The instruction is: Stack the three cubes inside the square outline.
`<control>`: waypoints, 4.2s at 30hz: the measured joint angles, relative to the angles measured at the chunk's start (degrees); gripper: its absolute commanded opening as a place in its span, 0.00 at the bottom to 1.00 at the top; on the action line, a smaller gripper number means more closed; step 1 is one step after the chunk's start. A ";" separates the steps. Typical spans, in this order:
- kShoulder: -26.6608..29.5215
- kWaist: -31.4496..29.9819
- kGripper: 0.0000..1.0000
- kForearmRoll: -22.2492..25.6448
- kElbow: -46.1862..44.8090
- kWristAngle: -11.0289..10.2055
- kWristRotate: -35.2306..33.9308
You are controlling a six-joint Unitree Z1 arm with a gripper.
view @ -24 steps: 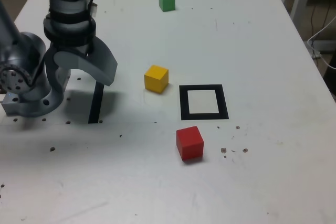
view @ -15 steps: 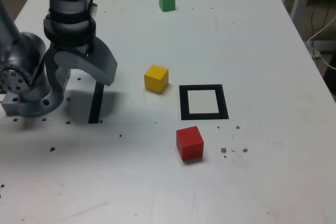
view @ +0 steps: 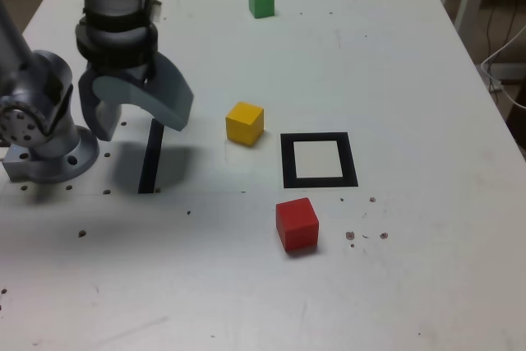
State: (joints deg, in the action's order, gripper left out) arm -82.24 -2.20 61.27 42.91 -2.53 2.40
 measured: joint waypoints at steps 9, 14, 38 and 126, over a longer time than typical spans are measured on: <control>-0.19 -8.33 0.99 1.10 3.99 0.25 -0.91; -1.44 -11.54 0.99 1.38 5.48 0.17 -1.32; -10.49 -32.47 0.98 7.00 20.86 -4.67 -1.46; -32.76 -28.11 0.43 -5.38 32.48 -10.71 25.61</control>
State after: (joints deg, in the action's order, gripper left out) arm -114.99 -30.31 55.90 75.39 -13.25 28.01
